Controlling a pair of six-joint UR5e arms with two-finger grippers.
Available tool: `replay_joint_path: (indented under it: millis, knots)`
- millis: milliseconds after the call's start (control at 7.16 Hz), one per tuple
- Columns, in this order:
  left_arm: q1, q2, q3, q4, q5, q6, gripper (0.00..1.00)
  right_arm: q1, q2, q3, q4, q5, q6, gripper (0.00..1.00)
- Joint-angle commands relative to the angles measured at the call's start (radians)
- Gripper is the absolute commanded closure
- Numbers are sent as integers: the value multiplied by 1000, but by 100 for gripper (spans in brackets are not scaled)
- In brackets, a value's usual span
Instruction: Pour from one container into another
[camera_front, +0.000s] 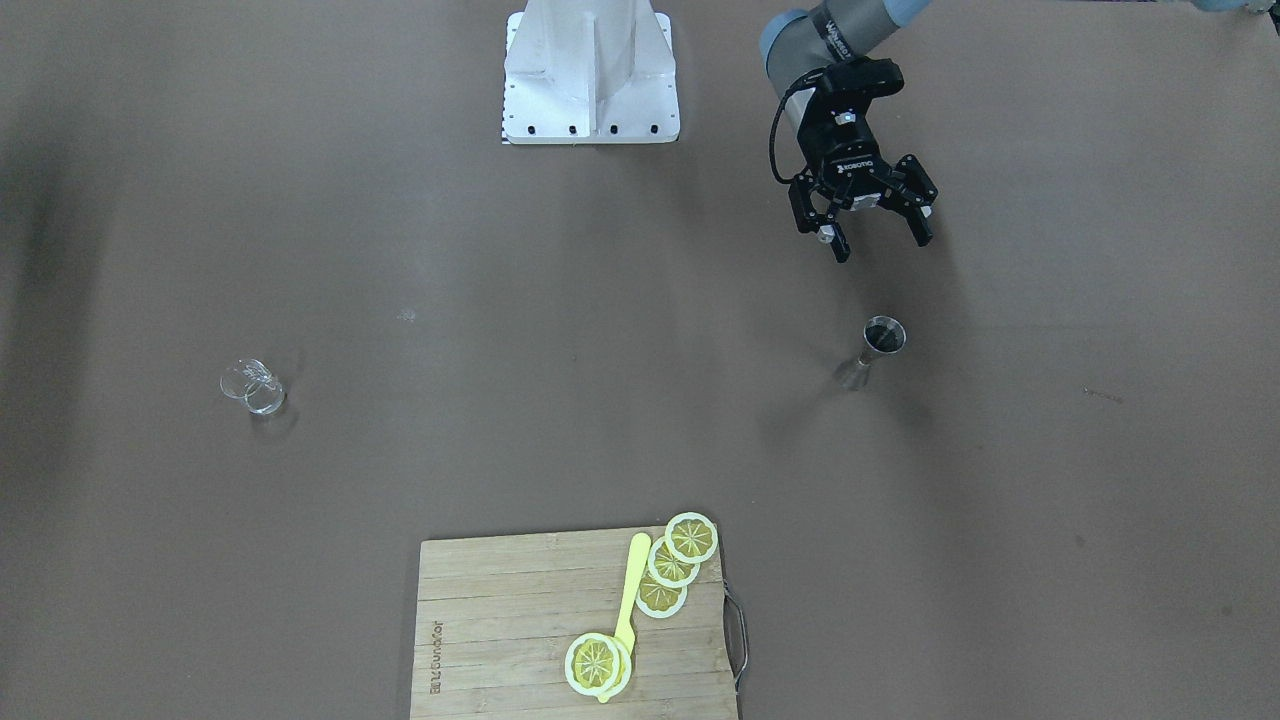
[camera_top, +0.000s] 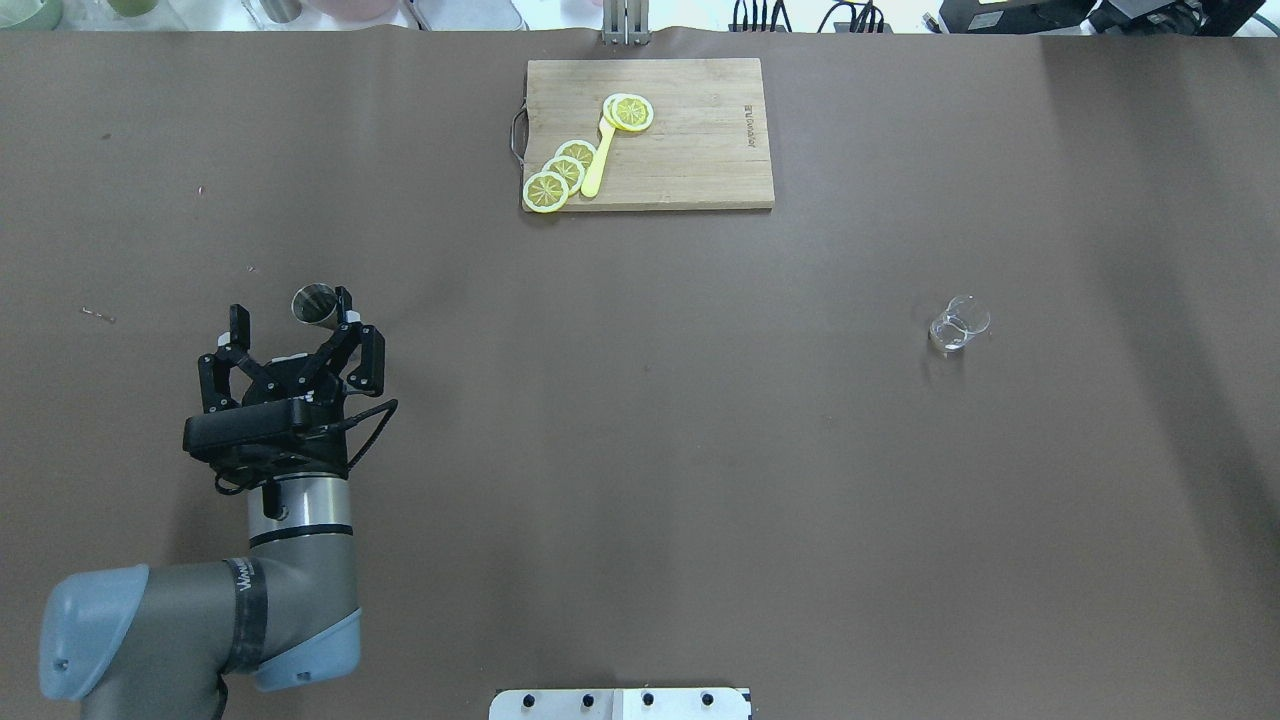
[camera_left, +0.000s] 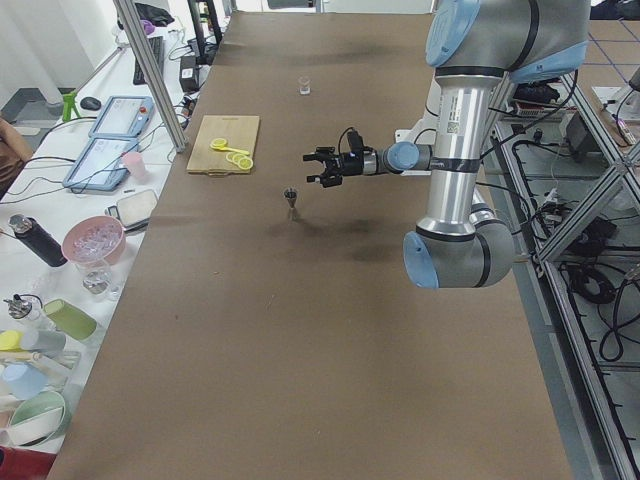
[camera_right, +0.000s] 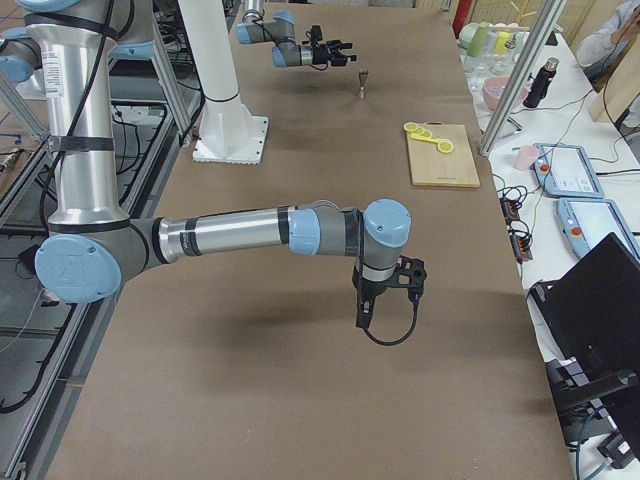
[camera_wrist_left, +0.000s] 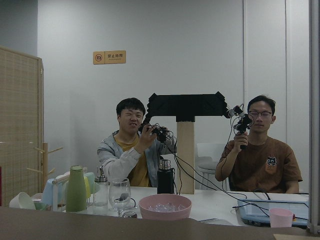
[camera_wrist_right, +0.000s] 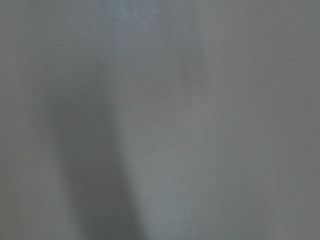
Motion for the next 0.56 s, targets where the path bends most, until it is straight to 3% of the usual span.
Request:
replay_joint_path:
  millis: [0,419]
  knots:
    - [-13,-71,-11,-8,-35,204,1,0,-2,-1,0,-1,-1,0]
    - [-31,-94,-3,-43,-44,296,1,3,0,1,0,1,1,0]
